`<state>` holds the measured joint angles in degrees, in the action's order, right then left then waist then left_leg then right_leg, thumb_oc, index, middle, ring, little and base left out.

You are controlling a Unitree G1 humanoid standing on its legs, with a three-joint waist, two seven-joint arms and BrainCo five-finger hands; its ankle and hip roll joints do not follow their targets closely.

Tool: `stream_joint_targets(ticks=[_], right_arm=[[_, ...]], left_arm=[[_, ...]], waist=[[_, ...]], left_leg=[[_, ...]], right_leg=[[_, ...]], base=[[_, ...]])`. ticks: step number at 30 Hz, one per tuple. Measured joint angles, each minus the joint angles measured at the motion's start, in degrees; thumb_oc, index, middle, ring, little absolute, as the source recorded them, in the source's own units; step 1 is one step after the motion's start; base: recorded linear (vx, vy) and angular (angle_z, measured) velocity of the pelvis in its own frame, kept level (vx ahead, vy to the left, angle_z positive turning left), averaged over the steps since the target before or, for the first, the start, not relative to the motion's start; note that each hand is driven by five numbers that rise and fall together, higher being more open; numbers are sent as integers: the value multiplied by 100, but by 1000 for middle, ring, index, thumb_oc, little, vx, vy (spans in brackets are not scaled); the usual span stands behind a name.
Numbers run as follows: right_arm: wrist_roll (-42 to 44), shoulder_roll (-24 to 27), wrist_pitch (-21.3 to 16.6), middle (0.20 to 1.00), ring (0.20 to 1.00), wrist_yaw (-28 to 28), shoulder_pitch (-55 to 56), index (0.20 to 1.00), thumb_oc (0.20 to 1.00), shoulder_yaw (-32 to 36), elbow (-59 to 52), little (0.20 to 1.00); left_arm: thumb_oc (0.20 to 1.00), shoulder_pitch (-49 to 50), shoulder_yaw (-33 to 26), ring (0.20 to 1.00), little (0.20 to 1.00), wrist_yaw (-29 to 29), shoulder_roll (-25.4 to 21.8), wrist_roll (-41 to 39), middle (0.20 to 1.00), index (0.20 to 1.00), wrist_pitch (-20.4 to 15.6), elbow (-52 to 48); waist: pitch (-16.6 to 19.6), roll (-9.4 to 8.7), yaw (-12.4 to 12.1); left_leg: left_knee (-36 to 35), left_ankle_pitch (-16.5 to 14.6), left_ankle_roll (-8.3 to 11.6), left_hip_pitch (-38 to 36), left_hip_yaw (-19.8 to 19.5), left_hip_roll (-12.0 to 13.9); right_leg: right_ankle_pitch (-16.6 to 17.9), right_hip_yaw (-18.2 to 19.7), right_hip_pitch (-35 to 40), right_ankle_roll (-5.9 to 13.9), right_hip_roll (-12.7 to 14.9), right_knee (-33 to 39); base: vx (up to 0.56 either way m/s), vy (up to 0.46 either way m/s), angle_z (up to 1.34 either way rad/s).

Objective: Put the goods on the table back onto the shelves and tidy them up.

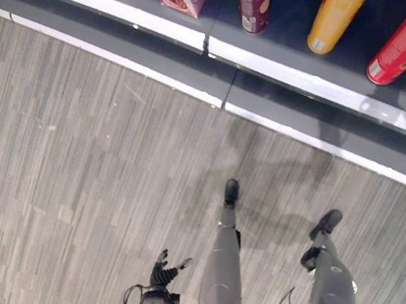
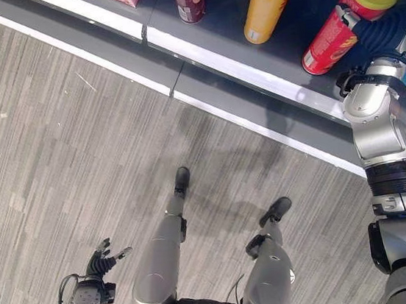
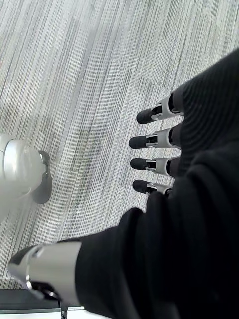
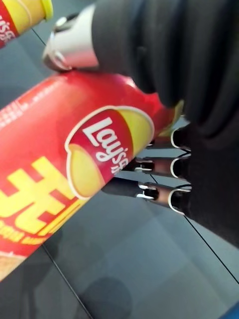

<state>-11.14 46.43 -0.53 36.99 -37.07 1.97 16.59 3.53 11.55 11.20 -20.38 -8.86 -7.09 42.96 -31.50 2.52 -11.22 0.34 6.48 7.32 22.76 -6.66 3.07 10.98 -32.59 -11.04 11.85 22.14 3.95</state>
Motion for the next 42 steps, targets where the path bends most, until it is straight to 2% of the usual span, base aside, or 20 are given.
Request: stream_joint_targets(ticks=[10, 11, 12, 14, 18, 25, 29, 32, 40, 42], right_arm=[[1, 0, -12, 200, 200, 4, 0, 200, 200, 0, 0, 200], [1, -3, -12, 222, 222, 5, 0, 222, 222, 0, 0, 222], [0, -5, -11, 498, 498, 16, 0, 498, 498, 0, 0, 498], [-1, -13, -10, 555, 555, 37, 0, 555, 555, 0, 0, 555], [-6, -16, 14, 1000, 1000, 95, 2, 1000, 1000, 0, 0, 1000], [0, -31, 72, 1000, 1000, 134, 49, 1000, 1000, 20, -8, 1000], [6, -201, 70, 1000, 1000, 132, 247, 1000, 1000, 260, -151, 1000], [-2, -446, 56, 1000, 1000, 131, 560, 1000, 1000, 461, -811, 1000], [-9, -892, -66, 1000, 1000, 43, 1104, 1000, 1000, 633, -1620, 1000], [9, -1251, -111, 1000, 1000, -122, 1467, 1000, 1000, 720, -1828, 1000]], left_arm=[[1000, 0, 1, 1000, 1000, 51, 0, 0, 1000, 1000, -5, 1], [1000, 0, 1, 1000, 1000, 62, 0, 0, 1000, 1000, -5, 1], [1000, 0, 1, 1000, 1000, 98, 0, 0, 1000, 1000, -5, 1], [1000, 0, 1, 1000, 1000, 103, 0, 0, 1000, 1000, -5, 1], [1000, 0, 2, 1000, 1000, 109, 0, 0, 1000, 1000, -4, 1], [1000, 0, 2, 1000, 1000, 115, 1, 0, 1000, 1000, -3, 3], [1000, -1, 0, 1000, 1000, 115, 3, 0, 1000, 1000, 6, 7], [1000, -1, -4, 1000, 1000, 117, 15, 0, 1000, 1000, 12, 17], [1000, -18, -82, 1000, 1000, 124, 125, 0, 1000, 1000, 39, 32], [1000, 10, -96, 1000, 1000, 128, 177, 1, 1000, 1000, 101, 74]], waist=[[3, 6, 0], [6, 10, 0], [10, 18, 1], [12, 20, 4], [12, 20, 5], [12, 20, 16], [12, 20, 24], [13, 18, 43], [29, -15, 163], [139, -183, 260]], left_leg=[[0, 0, 0, 2, 6, 0], [0, 0, 0, 2, 6, 0], [0, 0, 0, 2, 7, 0], [1, 1, -2, 2, 7, 0], [2, 2, -3, 2, 7, -1], [6, 5, -6, 2, 2, -4], [10, 6, -7, 2, 0, -7], [16, 7, -8, 0, 0, -8], [86, 7, -8, -109, 11, -5], [107, 1, -4, -223, 90, 14]], right_leg=[[1, 9, -12, -1, 2, -1], [2, 10, -12, -1, 2, -1], [2, 10, -12, -2, 2, -1], [3, 12, -13, -2, 3, -1], [3, 12, -11, -2, 4, -1], [5, 8, -2, -1, 4, -2], [7, 6, 2, -1, 6, -2], [11, 4, 8, 5, 7, -2], [53, 22, 142, 2, 7, -14], [60, 70, 217, 2, 7, -33]], base=[[0, 0, 0], [0, 0, 0], [0, 0, 0], [0, 0, 0], [0, 0, 0], [0, 0, 0], [0, 0, 0], [0, 0, 0], [-15, 14, -1], [-14, 27, -12]])
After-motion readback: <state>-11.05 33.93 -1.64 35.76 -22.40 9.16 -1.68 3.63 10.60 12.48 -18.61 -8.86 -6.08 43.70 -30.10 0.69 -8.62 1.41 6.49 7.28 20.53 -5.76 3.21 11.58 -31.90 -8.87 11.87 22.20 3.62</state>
